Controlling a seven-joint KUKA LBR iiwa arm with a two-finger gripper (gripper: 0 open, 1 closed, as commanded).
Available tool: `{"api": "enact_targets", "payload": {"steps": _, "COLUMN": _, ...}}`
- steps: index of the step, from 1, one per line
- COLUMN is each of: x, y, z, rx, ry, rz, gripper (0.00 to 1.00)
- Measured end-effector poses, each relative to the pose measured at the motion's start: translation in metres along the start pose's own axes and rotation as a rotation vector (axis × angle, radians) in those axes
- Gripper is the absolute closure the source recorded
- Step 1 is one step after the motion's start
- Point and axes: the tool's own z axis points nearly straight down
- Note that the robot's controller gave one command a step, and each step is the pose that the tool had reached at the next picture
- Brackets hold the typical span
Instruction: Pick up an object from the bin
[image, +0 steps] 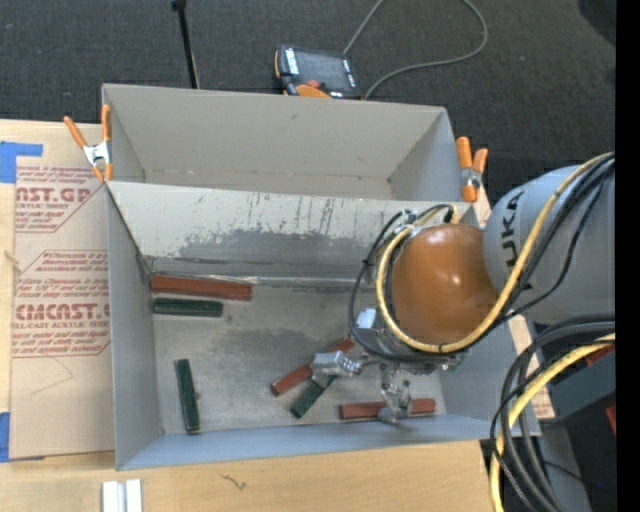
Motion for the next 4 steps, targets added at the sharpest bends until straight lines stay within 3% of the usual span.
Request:
{"api": "enact_targets", "payload": {"steps": 1, "x": -0.045, "y": 0.019, "z": -0.044, "rx": 0.002, "ry": -0.004, "rz": 0.073, "gripper": 0.00}}
{"api": "enact_targets", "payload": {"steps": 2, "x": -0.048, "y": -0.043, "z": 0.017, "rx": 0.001, "ry": 0.000, "rz": 0.056, "gripper": 0.00}}
{"api": "enact_targets", "payload": {"steps": 3, "x": -0.050, "y": -0.041, "z": 0.013, "rx": 0.000, "ry": -0.002, "rz": 0.054, "gripper": 1.00}}
{"api": "enact_targets", "payload": {"steps": 4, "x": -0.080, "y": -0.016, "z": -0.108, "rx": 0.005, "ry": -0.005, "rz": -0.304, "gripper": 1.00}}
